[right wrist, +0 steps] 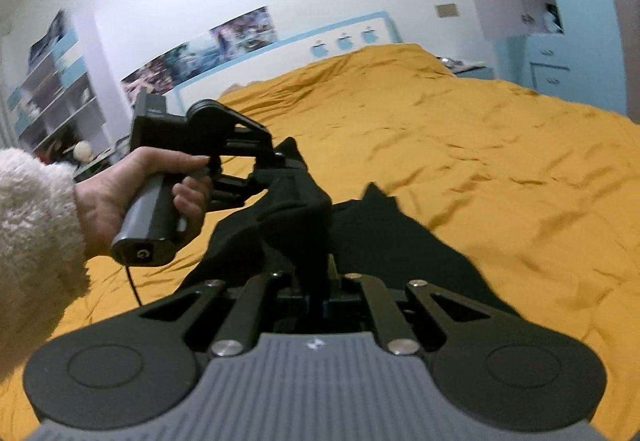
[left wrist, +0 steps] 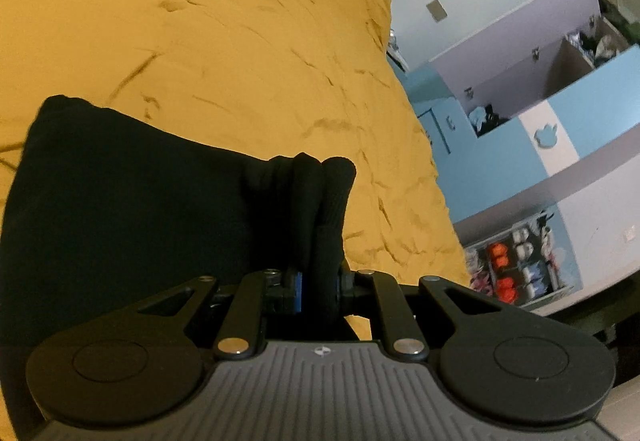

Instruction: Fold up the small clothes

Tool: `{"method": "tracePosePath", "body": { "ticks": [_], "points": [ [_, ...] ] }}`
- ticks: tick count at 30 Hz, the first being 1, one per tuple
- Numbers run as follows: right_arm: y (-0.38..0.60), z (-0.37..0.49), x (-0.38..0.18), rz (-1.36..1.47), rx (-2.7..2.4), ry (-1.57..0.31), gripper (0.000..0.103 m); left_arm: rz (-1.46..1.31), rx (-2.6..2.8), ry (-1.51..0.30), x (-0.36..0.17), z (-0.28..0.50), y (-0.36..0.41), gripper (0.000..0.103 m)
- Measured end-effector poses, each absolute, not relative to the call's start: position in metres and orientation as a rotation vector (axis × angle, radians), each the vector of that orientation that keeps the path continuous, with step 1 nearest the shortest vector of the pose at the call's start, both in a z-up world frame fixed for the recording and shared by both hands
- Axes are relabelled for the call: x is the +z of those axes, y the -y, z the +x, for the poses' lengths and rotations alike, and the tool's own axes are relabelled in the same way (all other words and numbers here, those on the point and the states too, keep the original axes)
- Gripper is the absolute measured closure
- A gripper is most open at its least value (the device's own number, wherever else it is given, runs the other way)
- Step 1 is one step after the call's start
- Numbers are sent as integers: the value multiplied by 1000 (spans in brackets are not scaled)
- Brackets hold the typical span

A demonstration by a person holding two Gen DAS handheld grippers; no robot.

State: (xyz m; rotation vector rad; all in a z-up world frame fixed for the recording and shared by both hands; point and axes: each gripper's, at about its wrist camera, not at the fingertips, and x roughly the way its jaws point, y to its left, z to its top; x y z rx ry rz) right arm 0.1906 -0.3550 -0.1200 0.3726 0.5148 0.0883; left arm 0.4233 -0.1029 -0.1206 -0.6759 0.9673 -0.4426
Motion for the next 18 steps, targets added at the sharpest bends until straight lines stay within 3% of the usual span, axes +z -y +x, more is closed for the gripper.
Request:
{"method": "tracePosePath", "body": {
  "ticks": [18],
  "points": [
    [388,204,-136,502,42,-529,103,-538,-384,-1037,-122,428,158,88]
  ]
}}
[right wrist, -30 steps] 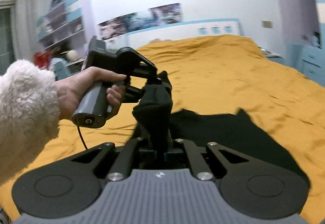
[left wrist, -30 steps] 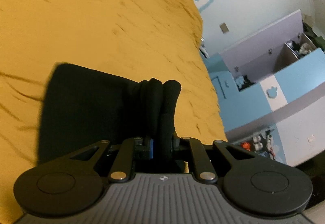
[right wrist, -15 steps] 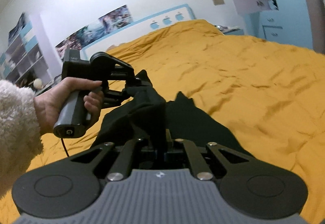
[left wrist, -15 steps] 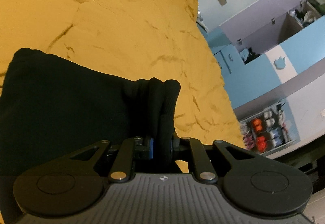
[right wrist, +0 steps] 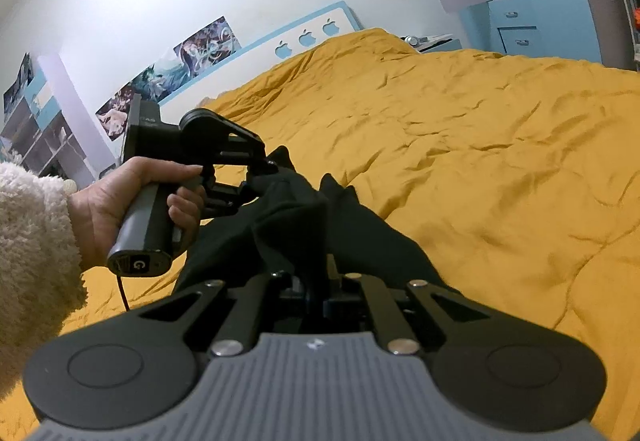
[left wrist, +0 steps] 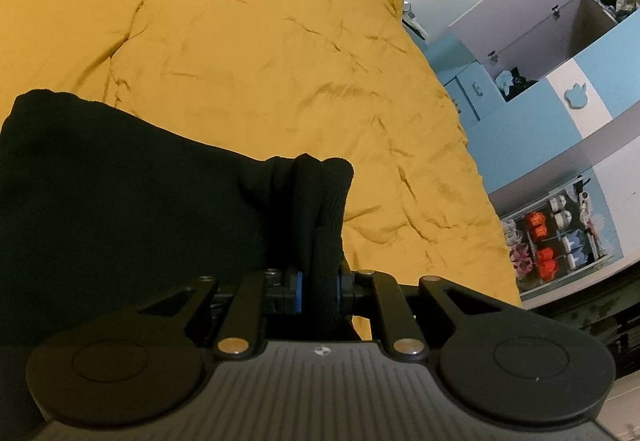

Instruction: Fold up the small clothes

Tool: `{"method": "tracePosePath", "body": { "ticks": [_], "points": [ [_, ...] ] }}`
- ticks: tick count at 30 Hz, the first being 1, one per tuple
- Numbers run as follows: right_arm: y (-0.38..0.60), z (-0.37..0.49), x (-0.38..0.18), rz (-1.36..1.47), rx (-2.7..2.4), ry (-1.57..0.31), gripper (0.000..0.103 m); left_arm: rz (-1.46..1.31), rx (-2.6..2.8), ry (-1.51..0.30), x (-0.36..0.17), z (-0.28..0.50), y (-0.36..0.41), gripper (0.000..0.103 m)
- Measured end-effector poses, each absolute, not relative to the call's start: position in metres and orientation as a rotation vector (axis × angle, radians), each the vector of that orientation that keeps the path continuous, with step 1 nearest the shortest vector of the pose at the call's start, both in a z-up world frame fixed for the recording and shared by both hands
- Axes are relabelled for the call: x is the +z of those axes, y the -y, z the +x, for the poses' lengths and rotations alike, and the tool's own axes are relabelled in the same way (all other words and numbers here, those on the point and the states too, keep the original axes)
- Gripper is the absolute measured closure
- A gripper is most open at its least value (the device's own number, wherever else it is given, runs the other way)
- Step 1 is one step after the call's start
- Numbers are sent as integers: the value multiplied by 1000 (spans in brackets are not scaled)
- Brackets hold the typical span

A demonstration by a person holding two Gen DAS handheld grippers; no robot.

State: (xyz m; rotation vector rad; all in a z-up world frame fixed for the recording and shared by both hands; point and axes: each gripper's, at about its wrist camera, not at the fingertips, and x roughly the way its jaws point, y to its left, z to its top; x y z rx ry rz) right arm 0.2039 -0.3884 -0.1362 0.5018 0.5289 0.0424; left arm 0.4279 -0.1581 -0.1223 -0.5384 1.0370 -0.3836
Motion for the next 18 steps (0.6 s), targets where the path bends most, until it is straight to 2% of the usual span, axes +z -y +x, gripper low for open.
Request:
{"method": "tracePosePath", "body": {
  "ticks": [11,14,18],
  "points": [
    [402,209,-154,588,4,-569,103,-481,-345,-1091,-141,435,179,87],
    [408,211,-161,617,-6,-585,103,-432,-337,-1100,-144,437,187,83],
    [417,210,-170,654,-47,-604,95,-354,-351,-1090,-143,438,198,75]
  ]
}}
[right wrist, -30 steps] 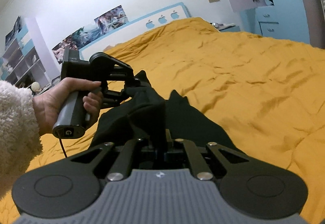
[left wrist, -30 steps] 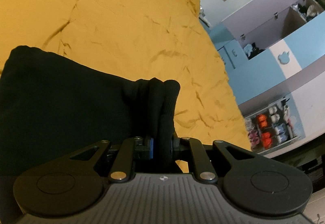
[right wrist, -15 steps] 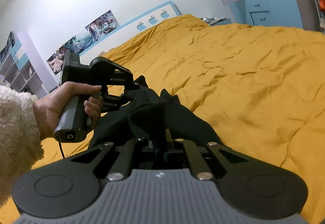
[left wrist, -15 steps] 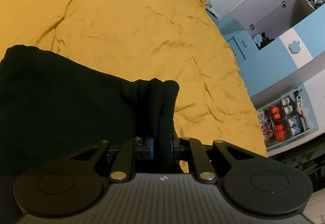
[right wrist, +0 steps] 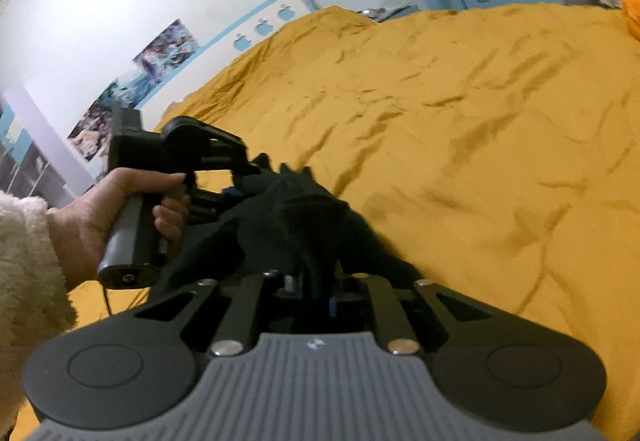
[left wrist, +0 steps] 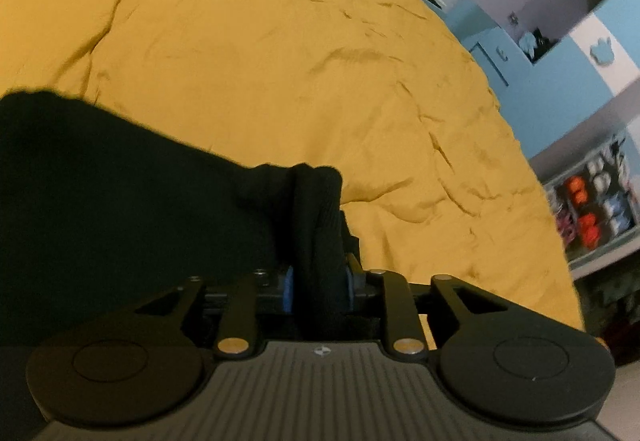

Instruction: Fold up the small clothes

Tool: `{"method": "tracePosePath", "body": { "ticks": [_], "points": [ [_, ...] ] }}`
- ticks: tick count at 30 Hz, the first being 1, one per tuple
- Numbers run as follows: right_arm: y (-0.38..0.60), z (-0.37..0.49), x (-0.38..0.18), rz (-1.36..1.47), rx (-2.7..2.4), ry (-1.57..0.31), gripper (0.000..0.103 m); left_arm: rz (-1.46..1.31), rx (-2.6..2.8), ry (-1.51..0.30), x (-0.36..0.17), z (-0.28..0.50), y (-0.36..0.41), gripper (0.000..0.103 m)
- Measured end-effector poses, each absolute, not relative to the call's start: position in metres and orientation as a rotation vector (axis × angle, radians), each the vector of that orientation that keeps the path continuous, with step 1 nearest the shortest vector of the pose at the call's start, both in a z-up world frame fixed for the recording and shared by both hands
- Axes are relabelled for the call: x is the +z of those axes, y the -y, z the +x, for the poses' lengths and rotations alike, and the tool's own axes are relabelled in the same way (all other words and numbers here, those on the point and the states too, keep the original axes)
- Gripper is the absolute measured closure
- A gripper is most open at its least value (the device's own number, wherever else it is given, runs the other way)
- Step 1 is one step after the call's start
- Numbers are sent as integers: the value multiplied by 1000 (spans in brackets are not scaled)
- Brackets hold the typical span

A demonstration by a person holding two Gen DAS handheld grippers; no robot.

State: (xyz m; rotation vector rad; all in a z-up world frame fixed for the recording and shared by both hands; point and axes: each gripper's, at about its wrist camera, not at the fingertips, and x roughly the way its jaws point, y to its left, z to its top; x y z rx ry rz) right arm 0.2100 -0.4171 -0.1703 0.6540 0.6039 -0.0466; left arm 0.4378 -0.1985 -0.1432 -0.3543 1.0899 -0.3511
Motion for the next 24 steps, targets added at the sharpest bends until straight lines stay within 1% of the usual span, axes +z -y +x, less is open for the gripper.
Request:
{"method": "tracePosePath", "body": {
  "ticks": [3,6,10,13,17,19,21,22,23,24],
  "points": [
    [421,209,-173,671,-53,-611,96,-293,-354,-1073,-141,437,208,71],
    [422,206,-171,652,-61,-611,95,-285,-367,-1040,-133,438,212,71],
    [428,200,-171,673,-75,-619,95,-273,-383,-992,-110,437,207,71],
    [434,195,-167,691,-78,-618,95,-239,-416,-938,-87,422,195,71],
    [437,195,-169,698,-56,-621,91,-205,-468,-895,-64,380,162,71],
    [435,195,-169,693,-53,-615,87,-214,-493,-902,-57,352,142,71],
    [431,195,-168,680,-62,-612,86,-247,-525,-911,-53,315,120,71],
    [429,196,-166,677,-63,-611,83,-257,-548,-910,-53,292,110,71],
    [427,197,-166,670,-66,-615,83,-255,-561,-908,-53,274,103,71],
    [425,198,-164,656,-83,-621,93,-248,-570,-909,-54,257,97,71]
  ]
}}
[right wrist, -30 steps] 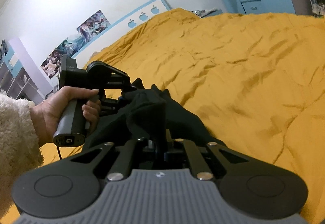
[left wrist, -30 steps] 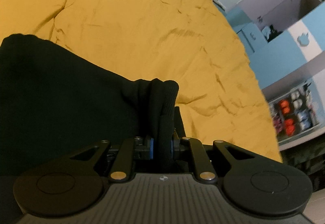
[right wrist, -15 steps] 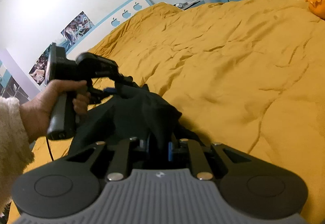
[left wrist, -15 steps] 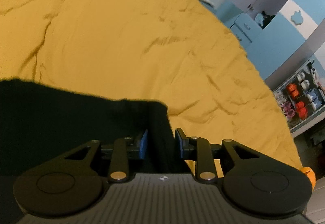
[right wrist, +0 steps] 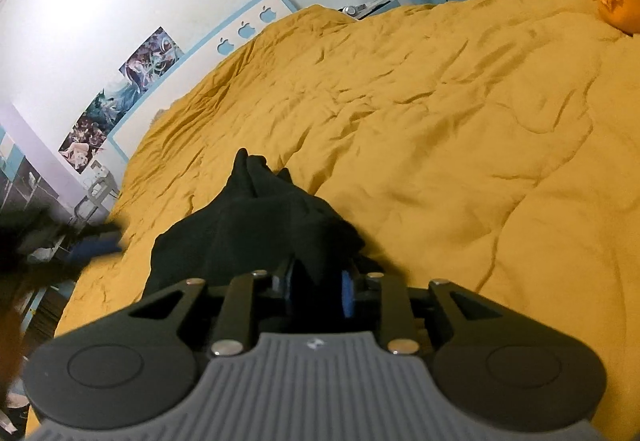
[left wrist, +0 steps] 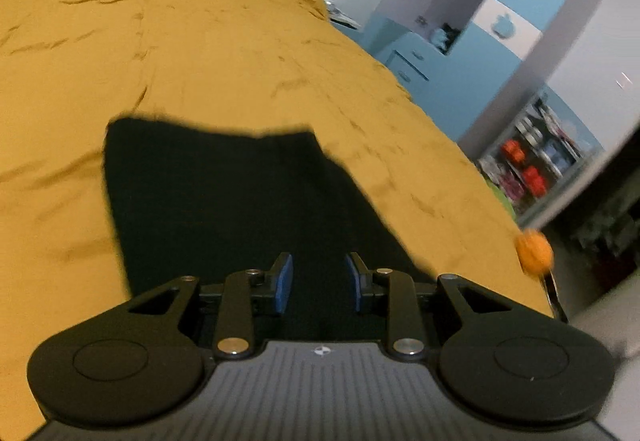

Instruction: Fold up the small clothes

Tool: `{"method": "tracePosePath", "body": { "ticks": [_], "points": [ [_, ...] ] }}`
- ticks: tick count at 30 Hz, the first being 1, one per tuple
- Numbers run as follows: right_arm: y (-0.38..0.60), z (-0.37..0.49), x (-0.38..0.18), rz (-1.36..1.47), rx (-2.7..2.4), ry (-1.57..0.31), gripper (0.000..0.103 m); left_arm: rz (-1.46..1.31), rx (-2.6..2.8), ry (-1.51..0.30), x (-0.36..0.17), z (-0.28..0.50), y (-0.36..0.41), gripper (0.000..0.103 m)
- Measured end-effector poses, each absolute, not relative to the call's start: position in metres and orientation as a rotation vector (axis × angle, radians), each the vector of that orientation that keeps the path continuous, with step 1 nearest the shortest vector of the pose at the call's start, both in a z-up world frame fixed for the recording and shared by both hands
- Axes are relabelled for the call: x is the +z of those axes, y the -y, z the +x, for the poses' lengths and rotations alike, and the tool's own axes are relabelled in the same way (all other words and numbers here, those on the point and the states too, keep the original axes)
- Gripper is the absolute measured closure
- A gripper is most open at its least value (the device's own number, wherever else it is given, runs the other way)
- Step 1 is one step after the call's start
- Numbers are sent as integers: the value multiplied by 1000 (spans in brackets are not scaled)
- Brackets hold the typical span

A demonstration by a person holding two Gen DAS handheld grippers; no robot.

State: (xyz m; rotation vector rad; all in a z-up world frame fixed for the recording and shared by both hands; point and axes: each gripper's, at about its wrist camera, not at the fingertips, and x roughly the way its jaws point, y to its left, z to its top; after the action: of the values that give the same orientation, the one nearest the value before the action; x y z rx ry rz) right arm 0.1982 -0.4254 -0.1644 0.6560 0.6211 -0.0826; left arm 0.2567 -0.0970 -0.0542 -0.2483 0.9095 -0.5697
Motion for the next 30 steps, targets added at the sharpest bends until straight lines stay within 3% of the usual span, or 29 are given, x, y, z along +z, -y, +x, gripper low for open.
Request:
{"method": "tracePosePath", "body": {
  "ticks": [1,3,13,17,19,20,24,30],
  "points": [
    [424,198,-162,649,-89,-624,102,-251,-576,-908,-57,237,90,71],
    [423,193,-153,645,-85,-620,103,-271,-585,-928,-63,219,81,70],
    [421,181,-167,614,-104,-683,102,-441,-548,-1027,-125,205,46,69],
    [440,171,-153,696,-59,-695,84,-526,-565,-1006,-136,197,36,69],
    [446,175,-135,679,-45,-670,53,-549,-568,-998,-140,197,34,69],
    [445,181,-125,629,-36,-641,49,-558,-567,-995,-143,196,34,69],
    [436,235,-94,402,-6,-582,49,-562,-563,-967,-146,191,37,69],
    [420,356,-101,226,209,-585,51,-542,-549,-964,-146,186,43,69]
  ]
}}
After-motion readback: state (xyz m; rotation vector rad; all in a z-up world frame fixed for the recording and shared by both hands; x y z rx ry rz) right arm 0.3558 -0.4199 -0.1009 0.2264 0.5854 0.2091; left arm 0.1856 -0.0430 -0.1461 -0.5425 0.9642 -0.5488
